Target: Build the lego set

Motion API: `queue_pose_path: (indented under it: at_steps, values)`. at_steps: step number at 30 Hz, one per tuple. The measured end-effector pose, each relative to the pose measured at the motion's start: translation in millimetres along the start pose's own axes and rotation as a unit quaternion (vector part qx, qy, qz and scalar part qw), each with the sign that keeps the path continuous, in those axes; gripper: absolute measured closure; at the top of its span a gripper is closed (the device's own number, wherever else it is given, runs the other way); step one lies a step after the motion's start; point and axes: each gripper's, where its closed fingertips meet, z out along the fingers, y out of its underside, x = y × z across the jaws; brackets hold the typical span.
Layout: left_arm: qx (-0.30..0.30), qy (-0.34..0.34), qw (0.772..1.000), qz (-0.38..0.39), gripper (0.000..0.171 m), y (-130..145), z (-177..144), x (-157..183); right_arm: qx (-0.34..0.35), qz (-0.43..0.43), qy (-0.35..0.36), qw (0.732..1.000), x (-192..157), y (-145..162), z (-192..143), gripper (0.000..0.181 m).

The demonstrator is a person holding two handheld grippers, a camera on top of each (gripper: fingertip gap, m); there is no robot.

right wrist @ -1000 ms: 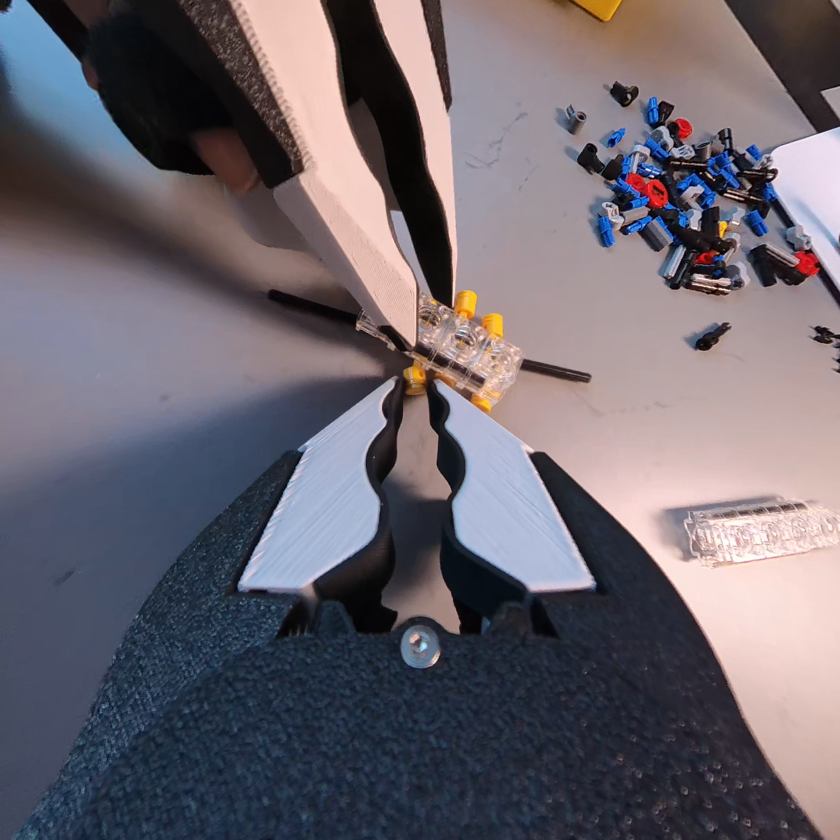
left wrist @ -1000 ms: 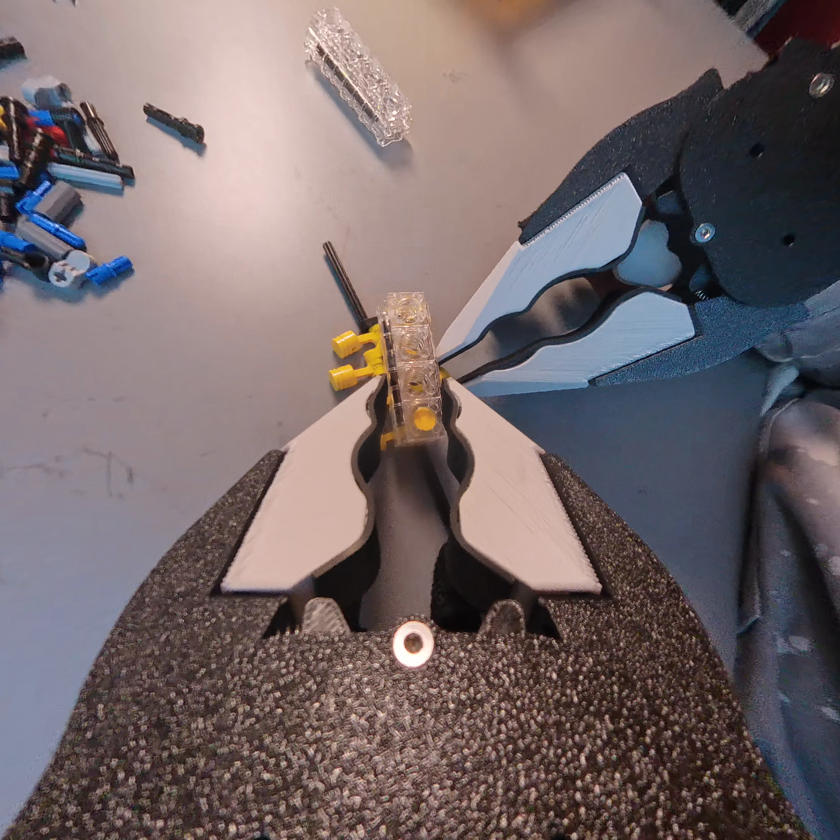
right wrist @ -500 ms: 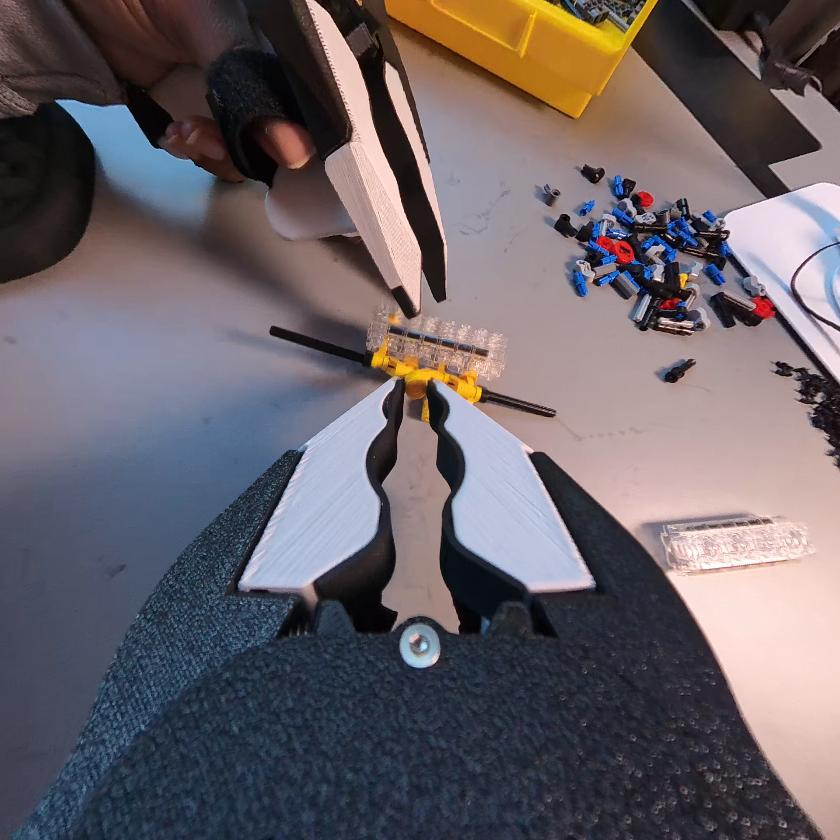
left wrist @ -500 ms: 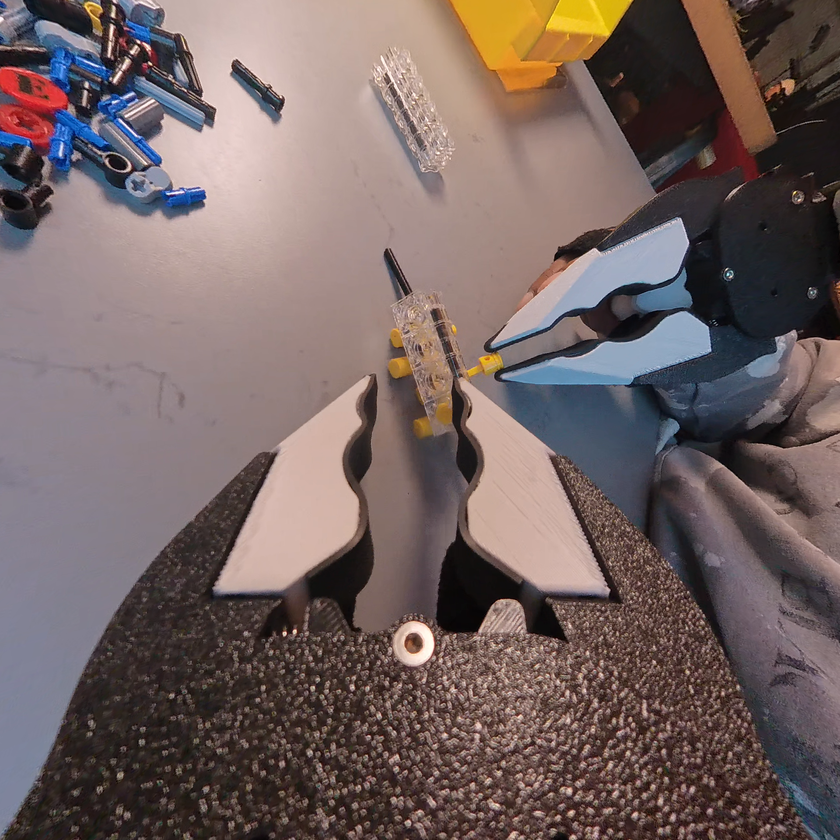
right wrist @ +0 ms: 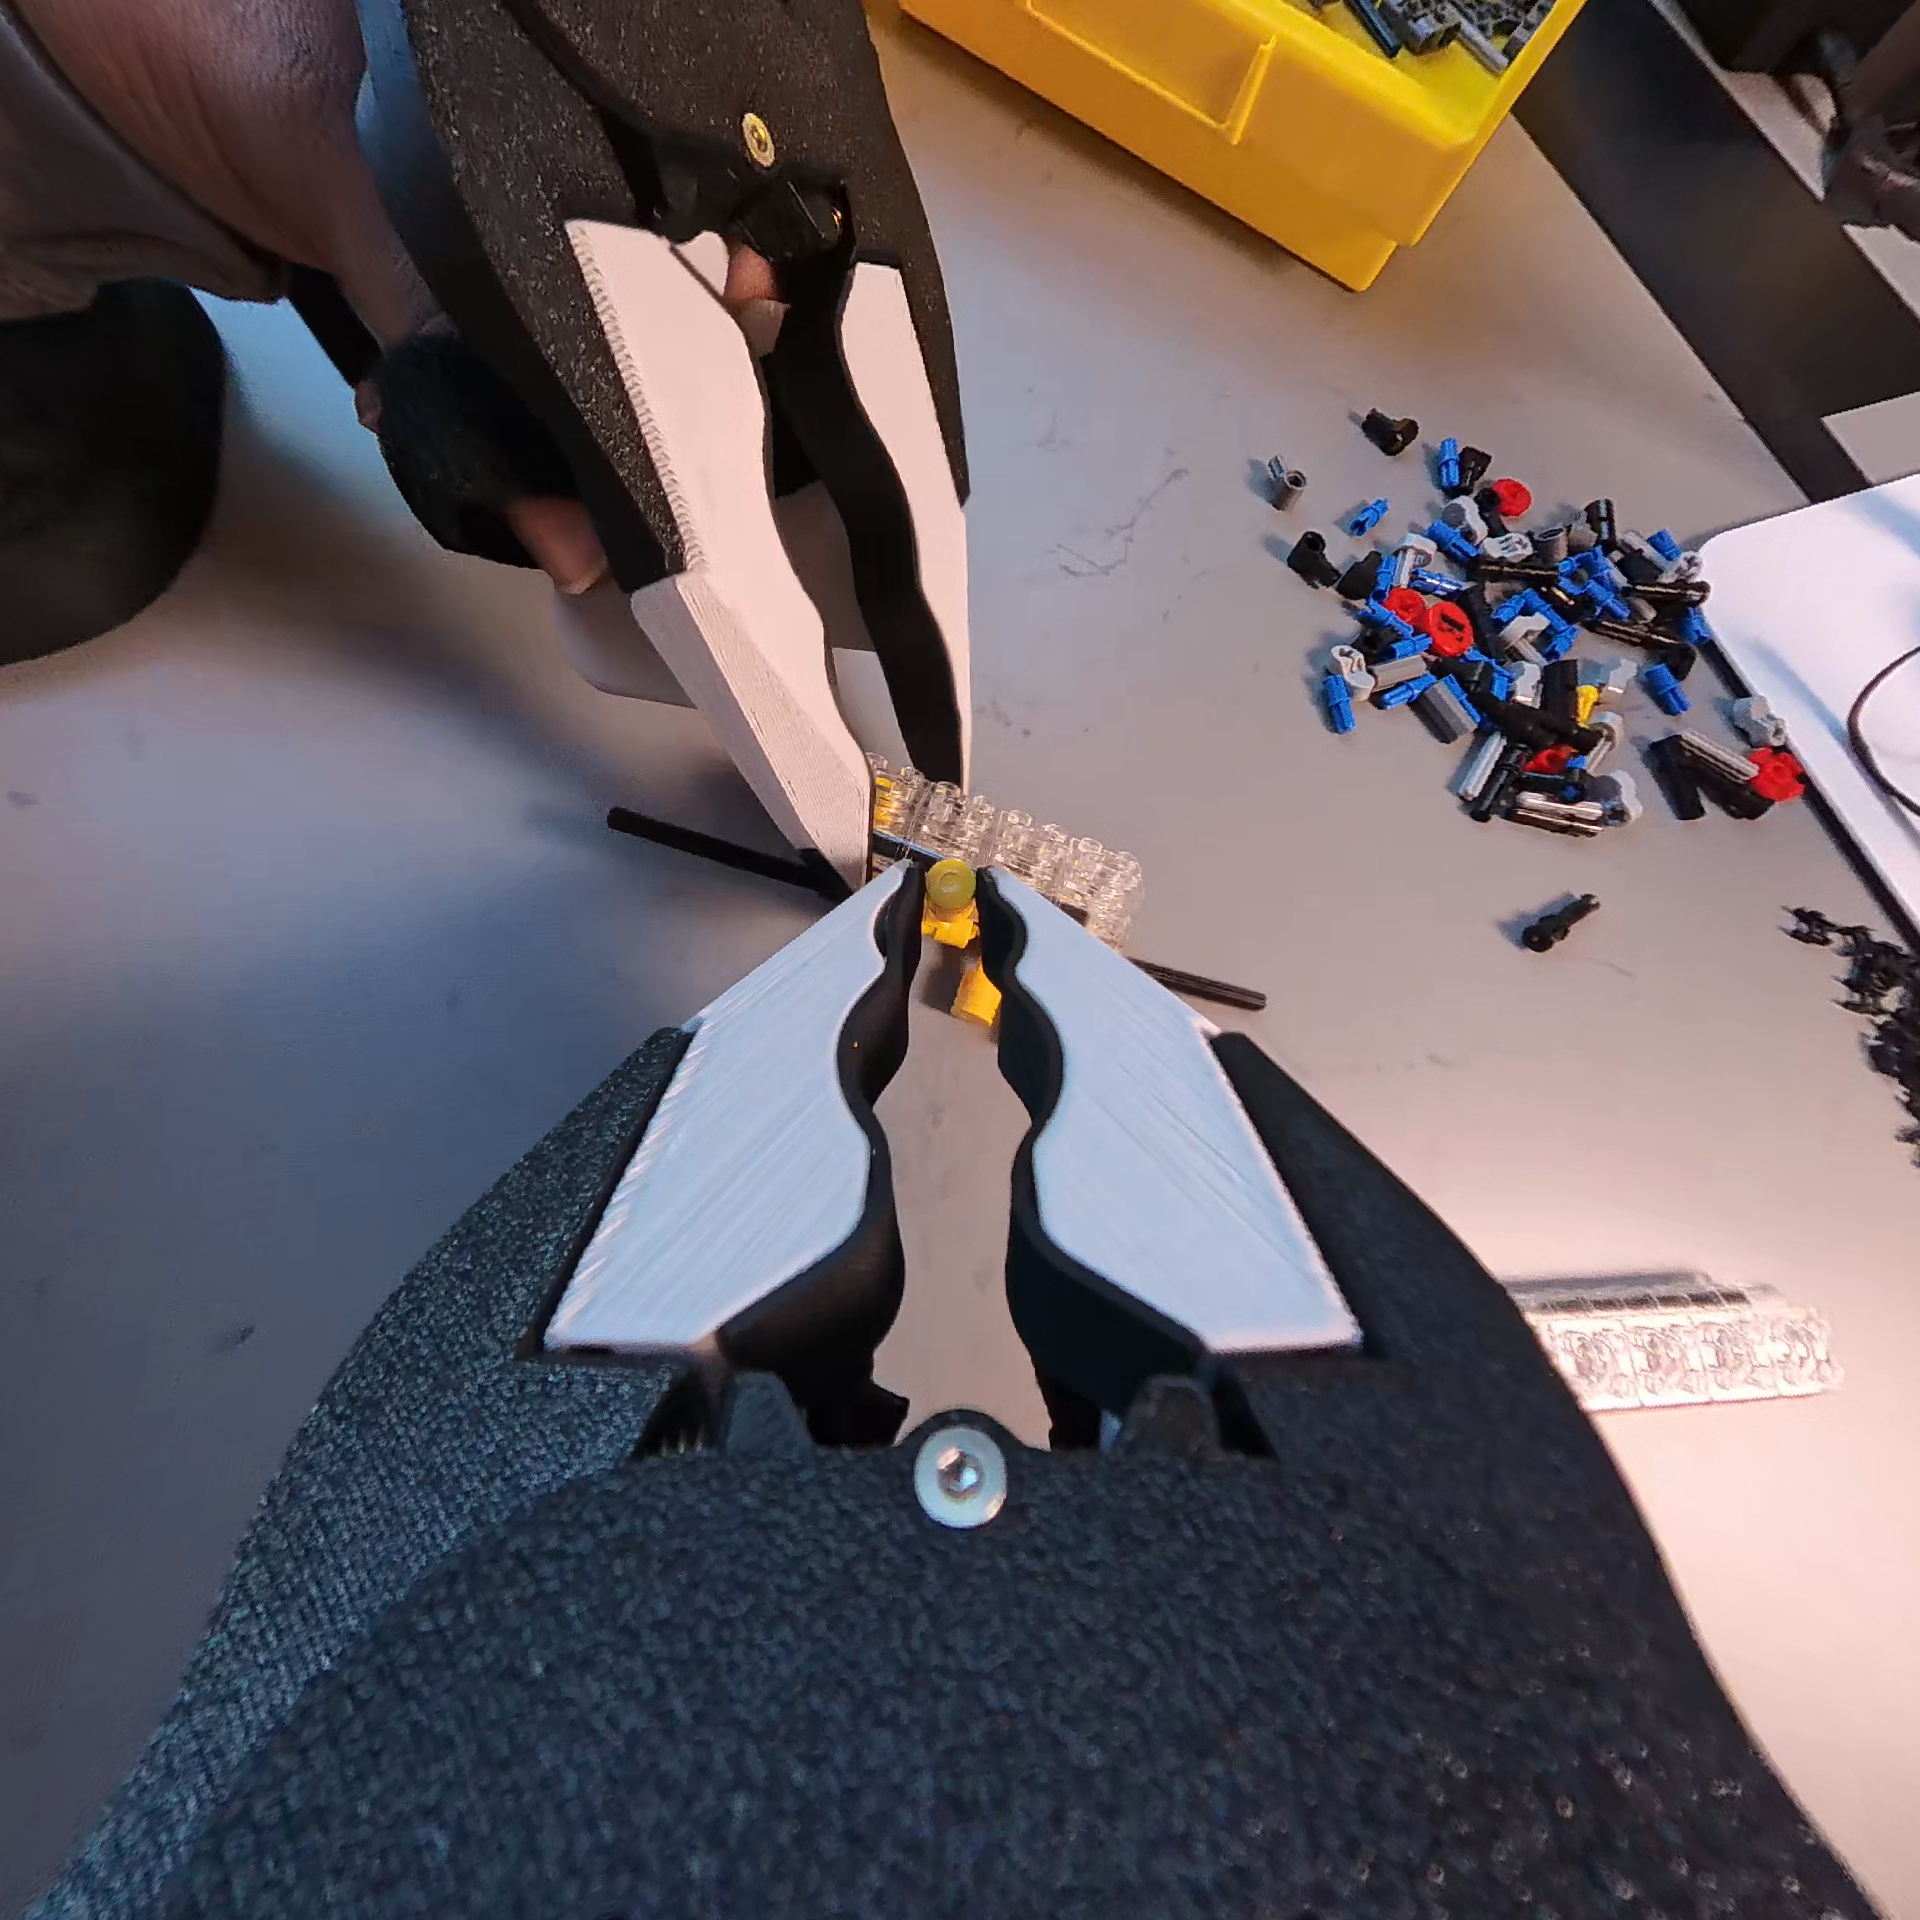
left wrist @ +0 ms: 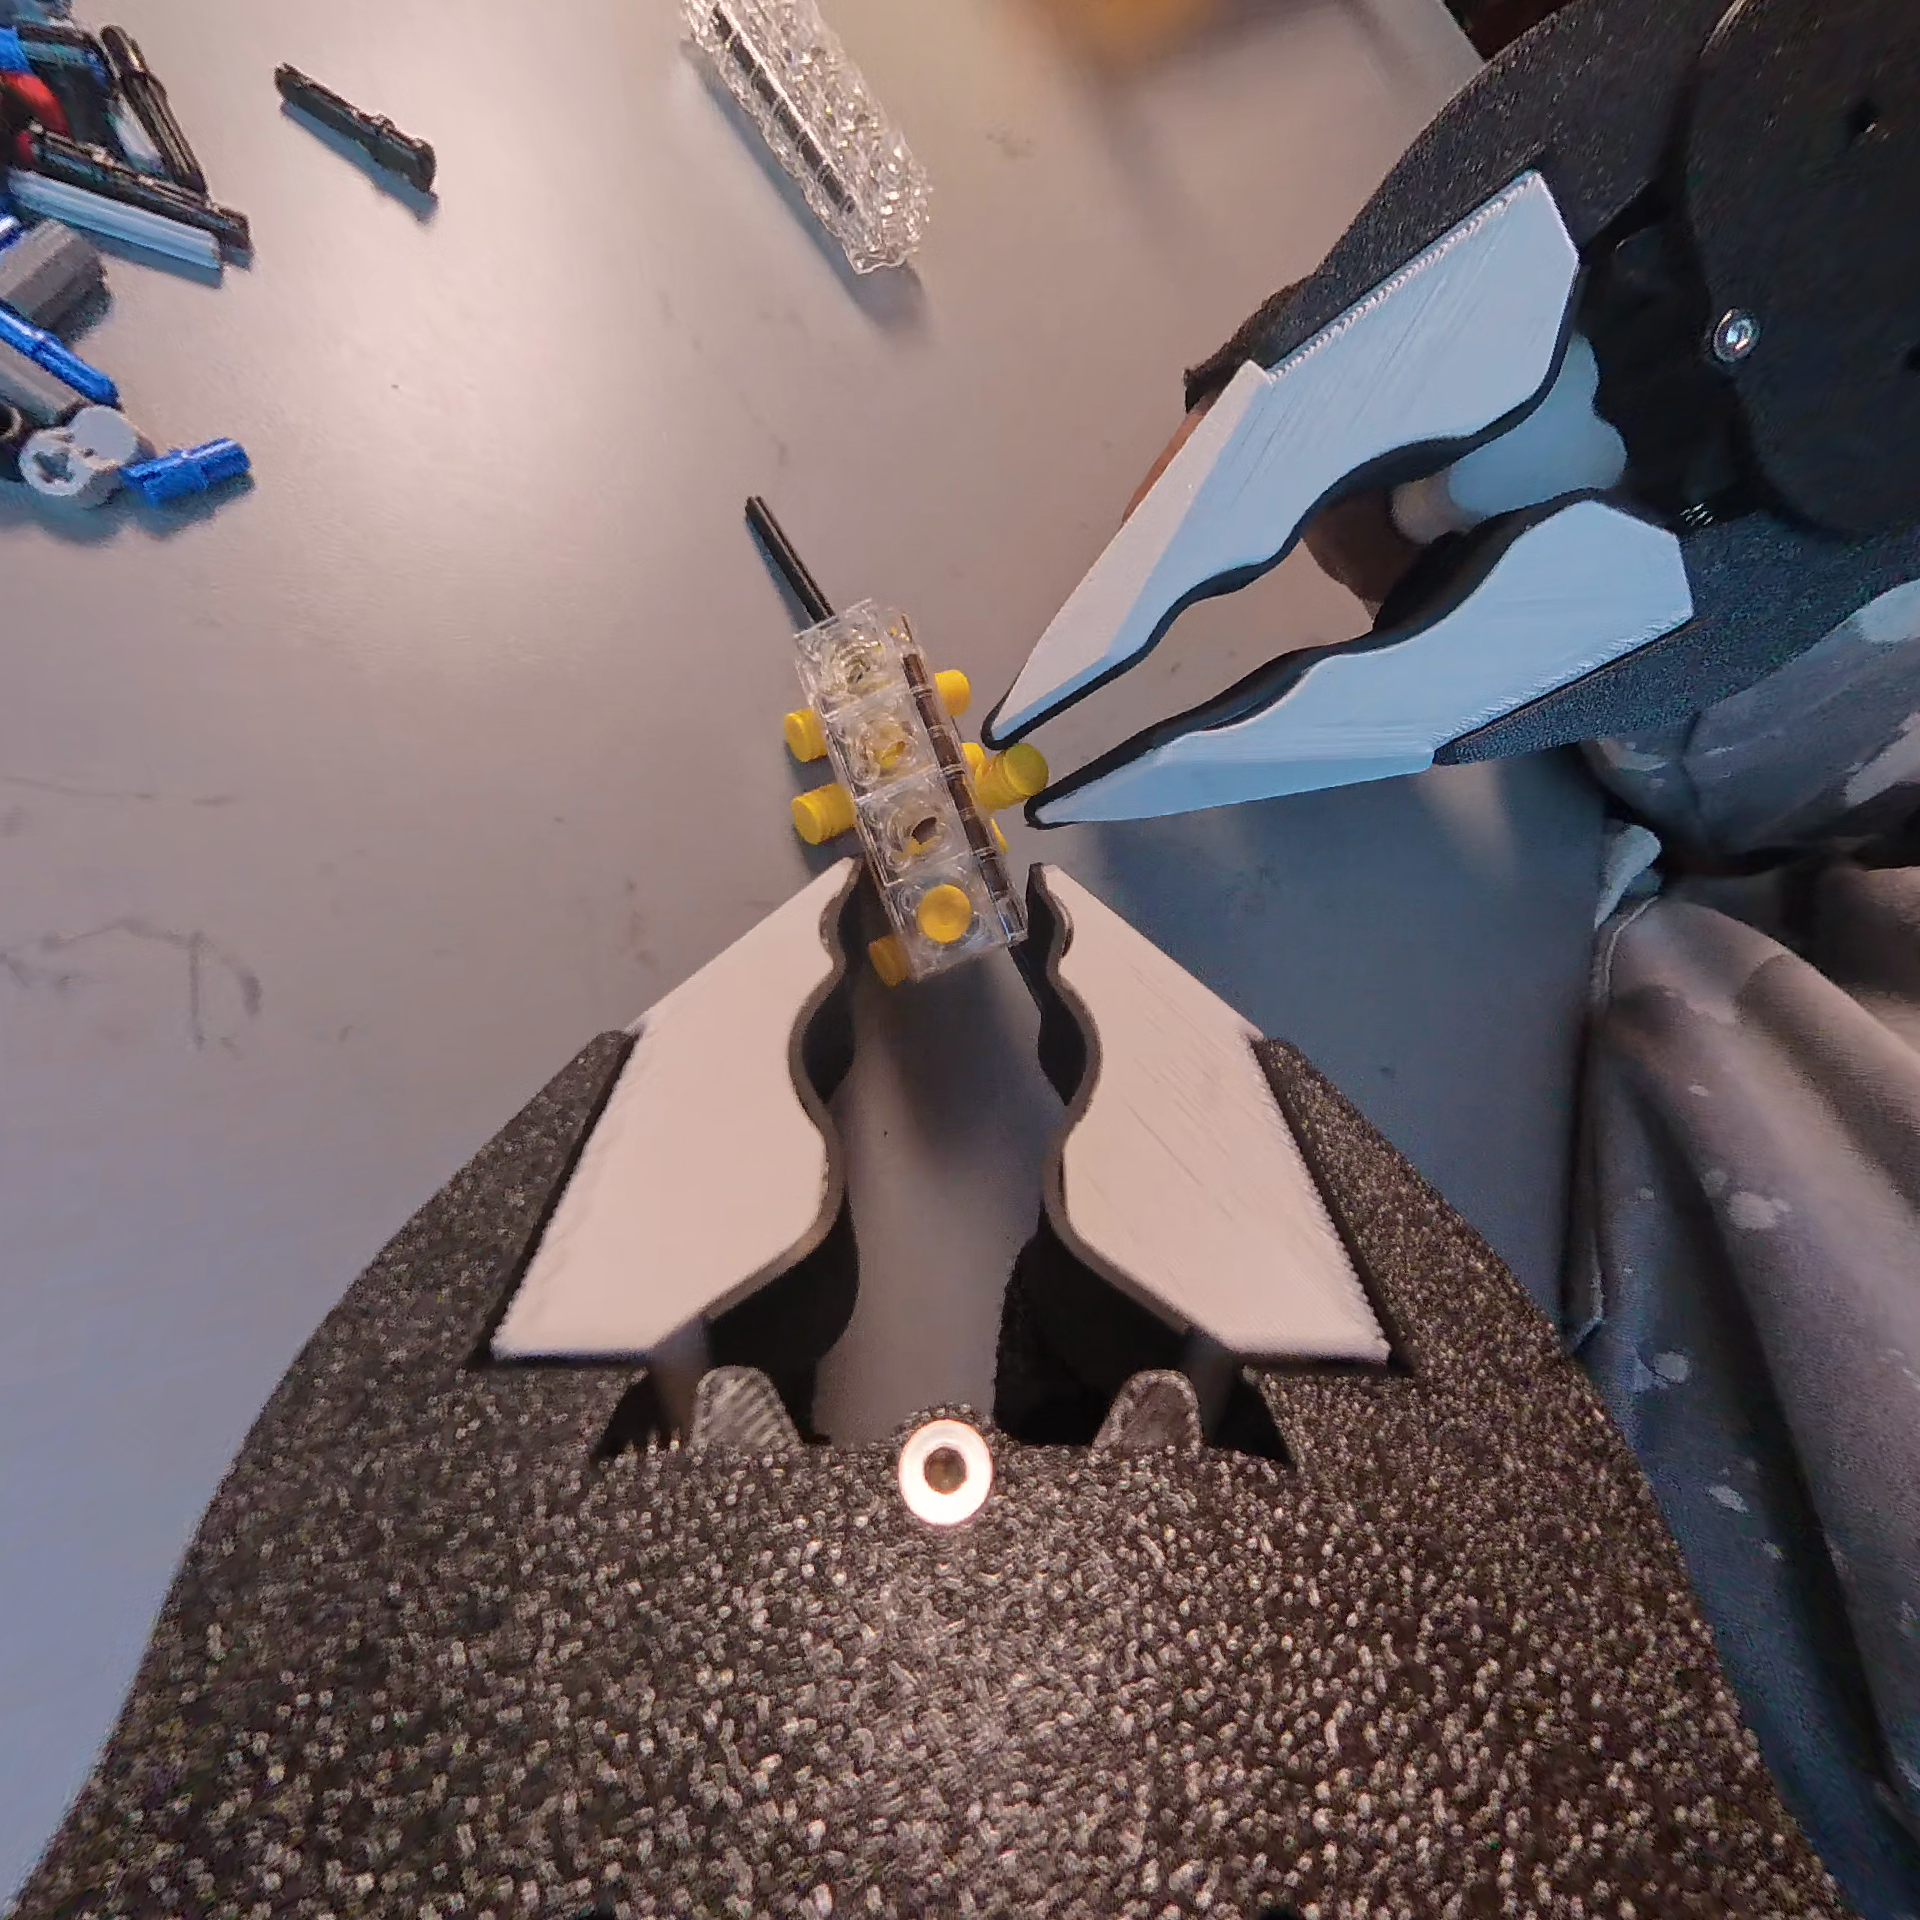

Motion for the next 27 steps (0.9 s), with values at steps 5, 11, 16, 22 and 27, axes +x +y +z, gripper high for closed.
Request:
queue_pose_path:
  at_steps: [5,11,16,22,27]
  values:
    - [0.017,0.055,0.994,-0.09,0.145,0,-7,-2,0.009,-0.017,-0.008,1.0,-3,-2,3,0.172]
    - [0.055,0.131,0.974,-0.176,0.146,-8,-18,-1,0.044,-0.038,0.004,0.998,-3,-8,3,0.172]
    - [0.086,0.204,0.95,-0.219,0.147,-18,-26,10,0.099,-0.095,0.038,0.99,1,-24,-8,0.17]
    - [0.168,0.333,0.882,-0.289,0.147,-48,-43,28,0.194,-0.09,0.099,0.972,13,-50,-37,0.17]
    - [0.213,0.393,0.834,-0.323,0.148,-65,-50,40,0.248,-0.054,0.124,0.959,21,-62,-54,0.17]
